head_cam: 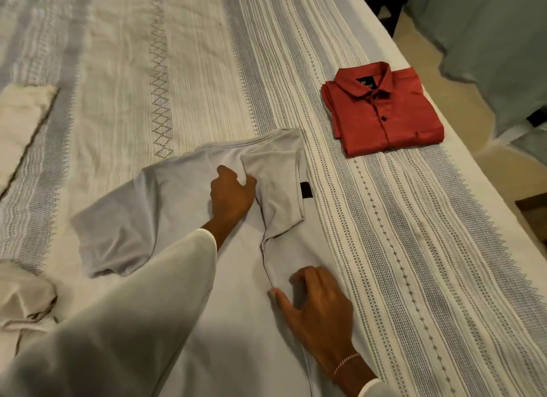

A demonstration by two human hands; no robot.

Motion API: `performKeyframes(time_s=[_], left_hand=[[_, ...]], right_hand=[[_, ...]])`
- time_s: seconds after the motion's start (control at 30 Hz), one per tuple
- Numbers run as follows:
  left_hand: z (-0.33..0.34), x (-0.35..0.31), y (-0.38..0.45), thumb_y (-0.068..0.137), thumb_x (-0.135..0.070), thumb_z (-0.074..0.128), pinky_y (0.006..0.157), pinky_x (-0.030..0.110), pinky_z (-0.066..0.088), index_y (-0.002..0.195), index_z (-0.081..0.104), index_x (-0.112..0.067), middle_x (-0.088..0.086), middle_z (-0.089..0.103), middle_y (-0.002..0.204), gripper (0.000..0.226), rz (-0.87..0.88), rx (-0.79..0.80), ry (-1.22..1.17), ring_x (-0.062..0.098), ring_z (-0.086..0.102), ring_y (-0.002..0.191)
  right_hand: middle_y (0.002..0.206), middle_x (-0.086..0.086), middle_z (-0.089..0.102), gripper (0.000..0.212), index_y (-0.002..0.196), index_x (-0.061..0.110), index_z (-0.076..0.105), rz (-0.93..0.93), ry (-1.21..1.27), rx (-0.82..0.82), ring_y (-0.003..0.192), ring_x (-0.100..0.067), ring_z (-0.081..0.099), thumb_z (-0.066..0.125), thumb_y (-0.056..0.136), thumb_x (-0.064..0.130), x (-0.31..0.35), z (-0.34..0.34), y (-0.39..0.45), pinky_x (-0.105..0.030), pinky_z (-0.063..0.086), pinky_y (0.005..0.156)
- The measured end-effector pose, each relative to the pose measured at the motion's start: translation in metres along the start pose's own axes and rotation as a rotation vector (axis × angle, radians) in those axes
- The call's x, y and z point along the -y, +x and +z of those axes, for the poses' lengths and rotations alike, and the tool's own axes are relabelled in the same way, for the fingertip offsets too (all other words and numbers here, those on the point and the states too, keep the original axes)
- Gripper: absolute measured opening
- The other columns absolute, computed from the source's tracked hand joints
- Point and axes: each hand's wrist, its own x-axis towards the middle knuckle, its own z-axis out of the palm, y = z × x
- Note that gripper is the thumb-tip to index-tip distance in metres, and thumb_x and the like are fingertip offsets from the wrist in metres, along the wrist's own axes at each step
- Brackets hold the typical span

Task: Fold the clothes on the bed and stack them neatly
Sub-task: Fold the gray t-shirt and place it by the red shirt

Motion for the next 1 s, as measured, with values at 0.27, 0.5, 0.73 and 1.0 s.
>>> performKeyframes(time_s=[0.27, 0.5, 0.73, 1.0], left_hand=[[-0.035, 0.010, -0.105, 0.071, -0.049, 0.084, 0.060, 0.032, 0.060, 0.081, 0.073, 0.002, 0.015, 0.074, 0.068, 0.053, -0.281, 0.576, 0.047, 0.024, 0.070, 0.058], [-0.028, 0.036, -0.163, 0.084, -0.013, 0.081, 0.053, 0.035, 0.054, 0.075, 0.063, 0.001, 0.020, 0.068, 0.061, 0.025, -0.323, 0.597, -0.020, 0.028, 0.064, 0.055], [-0.024, 0.053, -0.217, 0.085, -0.013, 0.080, 0.059, 0.039, 0.061, 0.079, 0.066, 0.002, 0.020, 0.069, 0.071, 0.021, -0.331, 0.395, -0.257, 0.025, 0.063, 0.053], [-0.011, 0.068, -0.291, 0.083, -0.013, 0.082, 0.046, 0.027, 0.055, 0.086, 0.064, 0.000, 0.015, 0.067, 0.067, 0.023, -0.348, 0.544, -0.220, 0.019, 0.064, 0.049]], right_hand=[[0.082, 0.005, 0.064, 0.013, 0.091, 0.021, 0.065, 0.022, 0.005, 0.159, 0.069, -0.015, 0.059, 0.059, 0.093, 0.032, 0.018, -0.007, -0.033, -0.031, 0.052, 0.060], [0.093, 0.003, 0.058, 0.046, 0.102, 0.021, 0.058, 0.135, -0.170, 0.279, 0.076, -0.017, 0.056, 0.075, 0.075, 0.054, 0.021, -0.018, -0.090, -0.028, 0.051, 0.057], [0.077, 0.003, 0.058, 0.025, 0.091, 0.018, 0.056, 0.022, -0.124, 0.198, 0.056, -0.015, 0.055, 0.077, 0.079, 0.016, 0.018, -0.037, -0.146, -0.023, 0.037, 0.045], [0.107, -0.004, 0.062, 0.012, 0.108, 0.015, 0.056, 0.185, 0.017, 0.360, 0.094, -0.021, 0.060, 0.056, 0.096, 0.013, 0.005, -0.071, -0.190, -0.026, 0.048, 0.082]])
